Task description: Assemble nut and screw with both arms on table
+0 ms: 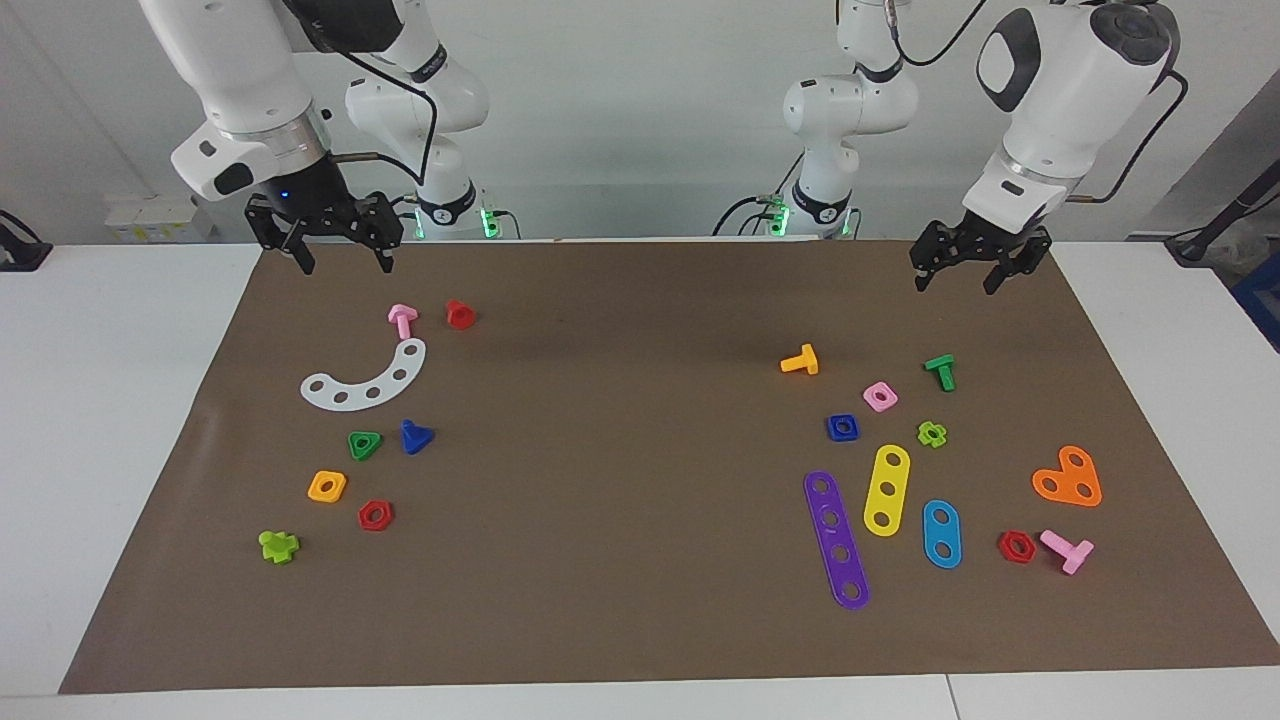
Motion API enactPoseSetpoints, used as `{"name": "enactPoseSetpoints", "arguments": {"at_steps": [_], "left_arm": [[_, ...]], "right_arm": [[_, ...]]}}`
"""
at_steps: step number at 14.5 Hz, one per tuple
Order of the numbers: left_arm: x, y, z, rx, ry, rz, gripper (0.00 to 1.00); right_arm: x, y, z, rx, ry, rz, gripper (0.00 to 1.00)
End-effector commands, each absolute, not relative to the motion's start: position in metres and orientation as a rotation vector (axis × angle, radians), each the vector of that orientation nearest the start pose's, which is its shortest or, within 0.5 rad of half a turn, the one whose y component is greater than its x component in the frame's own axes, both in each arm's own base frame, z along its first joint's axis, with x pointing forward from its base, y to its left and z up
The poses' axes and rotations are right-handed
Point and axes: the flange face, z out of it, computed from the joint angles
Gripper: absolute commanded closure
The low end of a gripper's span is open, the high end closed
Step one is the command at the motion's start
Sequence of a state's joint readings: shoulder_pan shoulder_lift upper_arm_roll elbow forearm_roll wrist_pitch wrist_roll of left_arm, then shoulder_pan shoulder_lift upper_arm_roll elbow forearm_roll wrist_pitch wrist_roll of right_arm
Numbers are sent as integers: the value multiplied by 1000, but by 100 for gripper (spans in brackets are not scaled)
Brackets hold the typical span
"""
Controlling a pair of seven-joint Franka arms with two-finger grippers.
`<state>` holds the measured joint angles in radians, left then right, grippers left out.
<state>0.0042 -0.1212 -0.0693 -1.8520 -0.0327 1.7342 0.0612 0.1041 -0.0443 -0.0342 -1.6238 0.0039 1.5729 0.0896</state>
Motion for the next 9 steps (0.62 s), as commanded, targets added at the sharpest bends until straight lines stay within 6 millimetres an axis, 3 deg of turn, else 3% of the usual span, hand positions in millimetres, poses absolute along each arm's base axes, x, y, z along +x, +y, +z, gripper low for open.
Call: {"name": "enactPoseSetpoints", "arguments": {"at_steps": [1, 7, 9], "left_arm": [[520, -31, 576, -3142, 174, -38, 0], [520, -30, 574, -3145, 154, -48, 0], [519, -37, 565, -3146, 170, -55, 0]], "right_arm": [[534, 39, 624, -3118, 31, 15, 0], [531, 35, 623, -3115, 23, 55, 0], [534, 34, 621, -3113, 29, 30, 1]]}}
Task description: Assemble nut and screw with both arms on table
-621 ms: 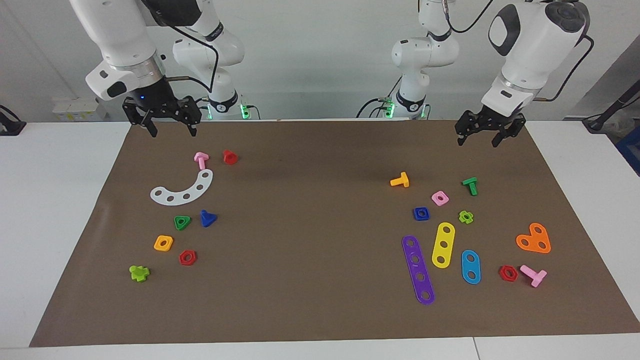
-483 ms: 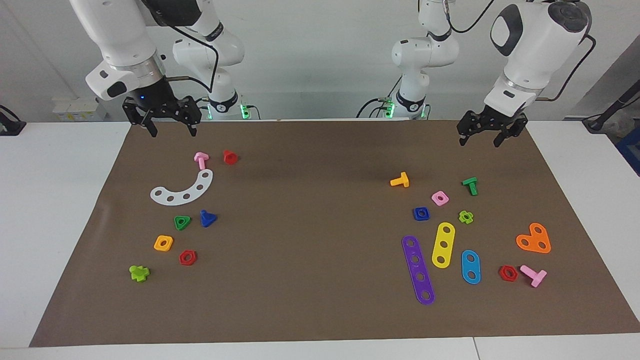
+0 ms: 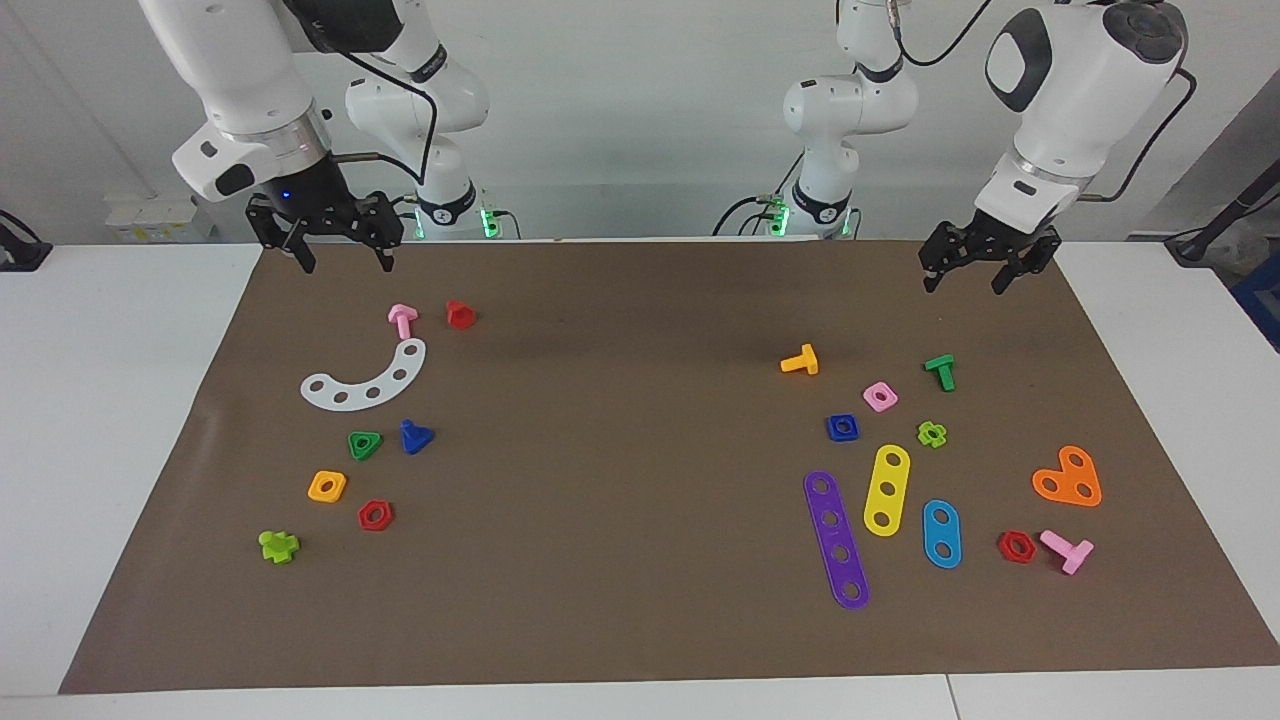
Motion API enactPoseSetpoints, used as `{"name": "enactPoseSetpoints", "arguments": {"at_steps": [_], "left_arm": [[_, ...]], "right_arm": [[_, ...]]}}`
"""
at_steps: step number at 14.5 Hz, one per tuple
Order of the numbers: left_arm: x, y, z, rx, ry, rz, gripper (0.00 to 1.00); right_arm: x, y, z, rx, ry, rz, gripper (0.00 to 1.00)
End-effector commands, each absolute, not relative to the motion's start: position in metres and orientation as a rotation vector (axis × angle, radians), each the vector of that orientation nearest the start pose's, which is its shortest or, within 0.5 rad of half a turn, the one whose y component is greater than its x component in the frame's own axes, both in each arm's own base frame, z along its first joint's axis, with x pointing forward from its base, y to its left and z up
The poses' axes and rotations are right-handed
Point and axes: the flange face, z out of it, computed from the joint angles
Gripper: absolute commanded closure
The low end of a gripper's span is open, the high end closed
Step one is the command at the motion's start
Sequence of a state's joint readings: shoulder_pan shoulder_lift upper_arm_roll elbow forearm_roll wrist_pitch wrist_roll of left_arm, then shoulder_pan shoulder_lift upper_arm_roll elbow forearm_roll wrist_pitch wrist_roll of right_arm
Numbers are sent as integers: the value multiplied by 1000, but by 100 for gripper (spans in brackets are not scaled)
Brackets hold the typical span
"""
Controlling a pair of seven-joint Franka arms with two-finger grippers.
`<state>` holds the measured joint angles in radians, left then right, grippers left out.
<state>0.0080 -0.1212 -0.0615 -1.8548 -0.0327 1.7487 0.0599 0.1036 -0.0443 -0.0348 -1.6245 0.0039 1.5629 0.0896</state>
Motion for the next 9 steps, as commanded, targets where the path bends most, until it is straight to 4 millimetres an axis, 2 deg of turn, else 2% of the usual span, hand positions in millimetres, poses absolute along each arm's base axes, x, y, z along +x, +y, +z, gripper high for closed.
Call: {"name": "enactPoseSetpoints", "arguments": {"at_steps": [1, 4, 6, 9], "left_arm": [[519, -40, 563, -3147, 179, -60, 0], [524, -56, 542, -3152, 172, -40, 0], [527, -79, 508, -3162, 123, -62, 0], [541, -106, 460, -3172, 68, -80, 1]], "right_arm": [[536, 35, 615, -3113, 32, 25, 2], [536, 38, 577, -3110, 20, -18, 6], [530, 39, 551, -3108, 19, -68, 8], [539, 35, 511, -3111, -12, -47, 8]]}}
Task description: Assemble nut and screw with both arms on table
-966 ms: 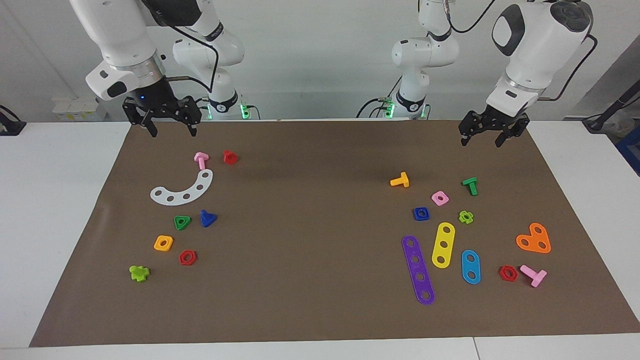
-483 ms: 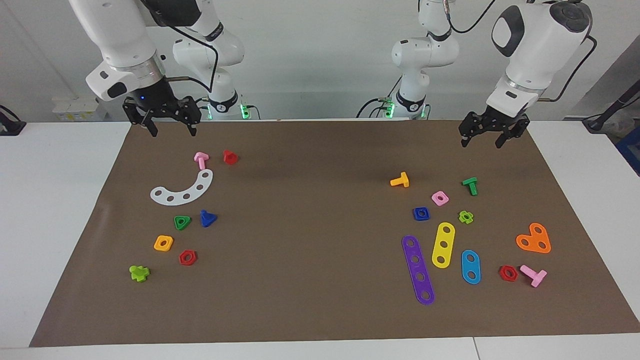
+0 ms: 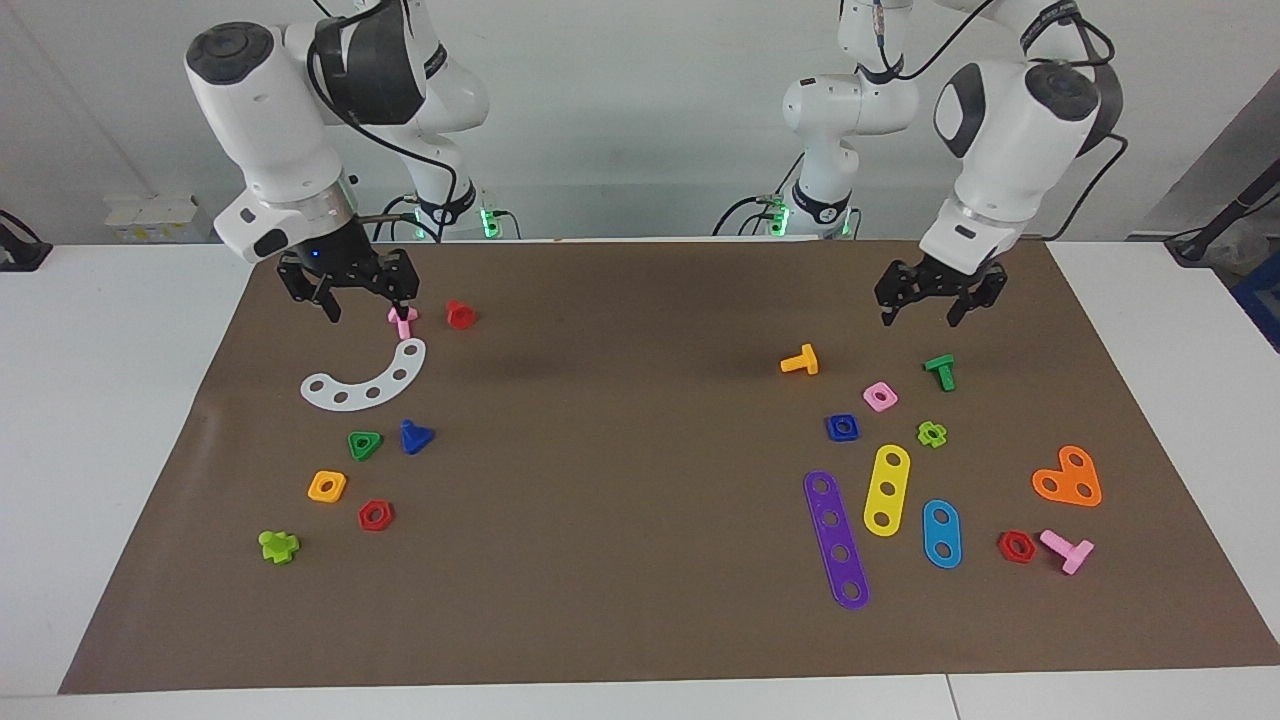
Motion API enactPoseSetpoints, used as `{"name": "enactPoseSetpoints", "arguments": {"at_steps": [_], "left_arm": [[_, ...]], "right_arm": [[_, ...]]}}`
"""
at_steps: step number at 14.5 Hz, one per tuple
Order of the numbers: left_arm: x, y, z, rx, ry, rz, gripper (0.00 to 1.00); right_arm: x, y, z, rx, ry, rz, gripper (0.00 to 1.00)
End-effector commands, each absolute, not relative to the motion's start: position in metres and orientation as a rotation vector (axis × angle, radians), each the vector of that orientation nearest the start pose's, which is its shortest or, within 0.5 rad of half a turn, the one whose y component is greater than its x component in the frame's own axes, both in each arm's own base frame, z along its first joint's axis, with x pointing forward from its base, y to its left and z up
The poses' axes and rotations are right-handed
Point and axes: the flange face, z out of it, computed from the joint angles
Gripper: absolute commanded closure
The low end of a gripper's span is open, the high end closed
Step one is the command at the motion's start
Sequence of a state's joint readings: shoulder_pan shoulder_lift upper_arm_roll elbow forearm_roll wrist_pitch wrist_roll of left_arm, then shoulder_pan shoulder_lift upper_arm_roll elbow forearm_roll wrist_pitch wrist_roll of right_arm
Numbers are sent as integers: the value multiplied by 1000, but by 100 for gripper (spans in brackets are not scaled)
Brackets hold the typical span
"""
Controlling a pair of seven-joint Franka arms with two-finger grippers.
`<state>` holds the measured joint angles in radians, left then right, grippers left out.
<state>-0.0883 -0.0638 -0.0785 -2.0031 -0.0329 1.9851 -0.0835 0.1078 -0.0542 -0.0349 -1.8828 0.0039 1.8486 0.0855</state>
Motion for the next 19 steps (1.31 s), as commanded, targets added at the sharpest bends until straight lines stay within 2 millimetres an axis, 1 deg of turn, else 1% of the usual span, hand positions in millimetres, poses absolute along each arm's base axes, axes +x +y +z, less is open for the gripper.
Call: {"name": "enactPoseSetpoints", "arguments": {"at_steps": [1, 3, 5, 6, 7, 8, 11, 13, 15, 17, 18, 19], "left_arm": [[543, -107, 448, -3173, 57, -87, 1], [542, -106, 419, -3176, 46, -130, 5], [527, -112, 384, -3184, -8, -245, 5], [525, -111, 373, -3186, -29, -288, 5], [526, -113, 367, -3188, -33, -300, 5], [527, -113, 356, -3188, -33, -281, 5], [533, -115, 338, -3192, -50, -297, 7], [536, -120, 323, -3197, -67, -327, 8], [538, -125, 315, -3200, -57, -338, 8], [541, -125, 308, -3201, -60, -353, 11], [541, -125, 305, -3201, -58, -350, 13], [541, -125, 302, -3201, -58, -343, 16]], "right_arm": [[543, 35, 501, -3109, -18, -90, 9], [546, 35, 479, -3110, -22, -103, 9], [554, 32, 461, -3112, -61, -97, 10], [558, 30, 454, -3113, -75, -104, 11], [562, 26, 446, -3114, -65, -109, 11], [568, 24, 435, -3116, -62, -117, 11], [584, 24, 395, -3121, -63, -127, 11], [590, 25, 375, -3124, -69, -127, 11], [591, 29, 363, -3125, -81, -103, 13], [588, 30, 346, -3128, -82, -70, 15], [589, 30, 344, -3127, -84, -112, 16], [585, 30, 337, -3127, -86, -115, 17]]}}
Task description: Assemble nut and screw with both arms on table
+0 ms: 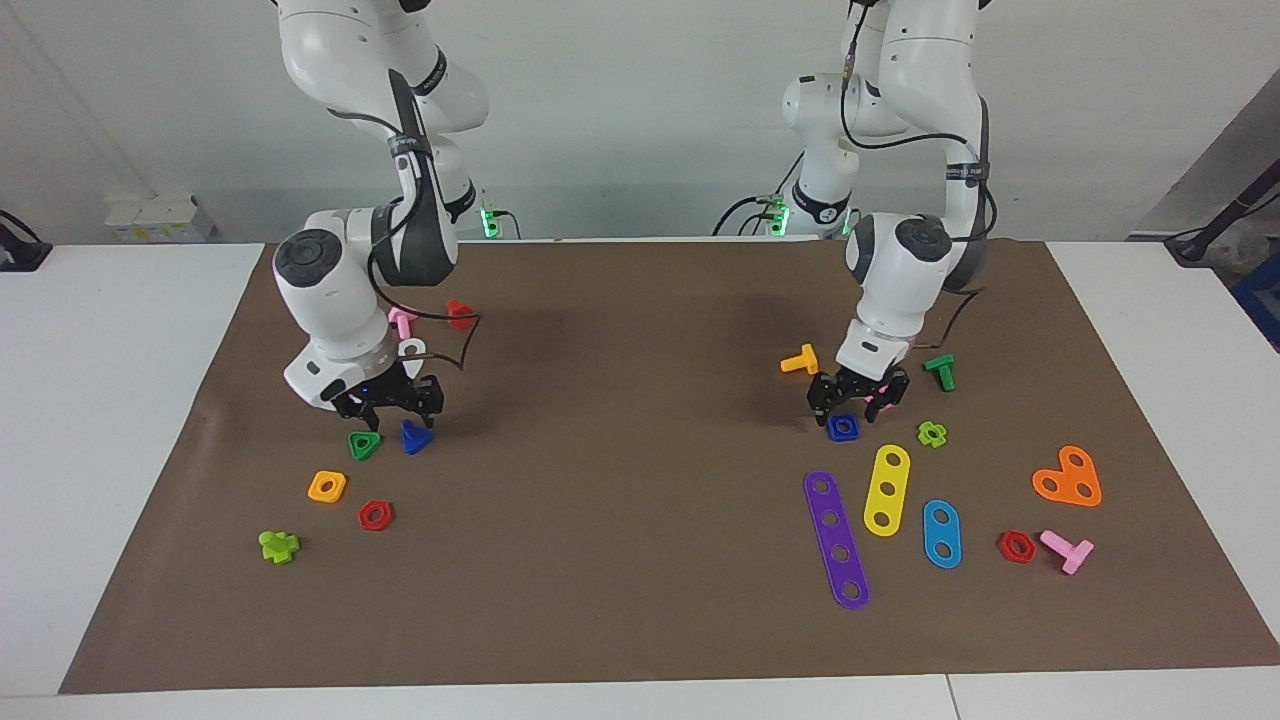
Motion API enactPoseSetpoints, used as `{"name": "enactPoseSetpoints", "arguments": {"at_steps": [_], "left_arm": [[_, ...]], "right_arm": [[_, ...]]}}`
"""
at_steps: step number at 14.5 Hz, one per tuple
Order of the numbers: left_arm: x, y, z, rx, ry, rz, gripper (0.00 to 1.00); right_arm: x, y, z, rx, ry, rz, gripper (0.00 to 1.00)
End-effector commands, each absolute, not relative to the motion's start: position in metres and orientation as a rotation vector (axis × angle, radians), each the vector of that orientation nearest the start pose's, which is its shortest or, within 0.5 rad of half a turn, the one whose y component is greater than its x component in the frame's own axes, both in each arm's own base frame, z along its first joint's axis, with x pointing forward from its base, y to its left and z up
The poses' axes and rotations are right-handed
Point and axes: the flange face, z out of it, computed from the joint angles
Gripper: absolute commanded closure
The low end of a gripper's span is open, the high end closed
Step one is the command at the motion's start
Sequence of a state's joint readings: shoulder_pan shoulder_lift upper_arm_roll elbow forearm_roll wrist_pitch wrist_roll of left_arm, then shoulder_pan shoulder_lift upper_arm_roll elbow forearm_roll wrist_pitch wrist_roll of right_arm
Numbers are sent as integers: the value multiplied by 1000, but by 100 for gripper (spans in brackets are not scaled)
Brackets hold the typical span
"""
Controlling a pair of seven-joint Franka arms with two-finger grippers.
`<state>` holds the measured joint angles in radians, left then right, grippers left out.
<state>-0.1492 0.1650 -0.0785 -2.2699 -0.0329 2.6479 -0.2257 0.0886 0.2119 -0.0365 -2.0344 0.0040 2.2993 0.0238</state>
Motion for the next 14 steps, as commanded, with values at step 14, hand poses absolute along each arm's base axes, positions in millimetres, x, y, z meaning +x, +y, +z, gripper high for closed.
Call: {"name": "enactPoseSetpoints", "arguments": {"at_steps": [14], "left_arm": [[540, -124, 297, -3198, -36, -322, 43]], "right_arm": [[572, 28, 314, -3128, -131, -70, 43]]}}
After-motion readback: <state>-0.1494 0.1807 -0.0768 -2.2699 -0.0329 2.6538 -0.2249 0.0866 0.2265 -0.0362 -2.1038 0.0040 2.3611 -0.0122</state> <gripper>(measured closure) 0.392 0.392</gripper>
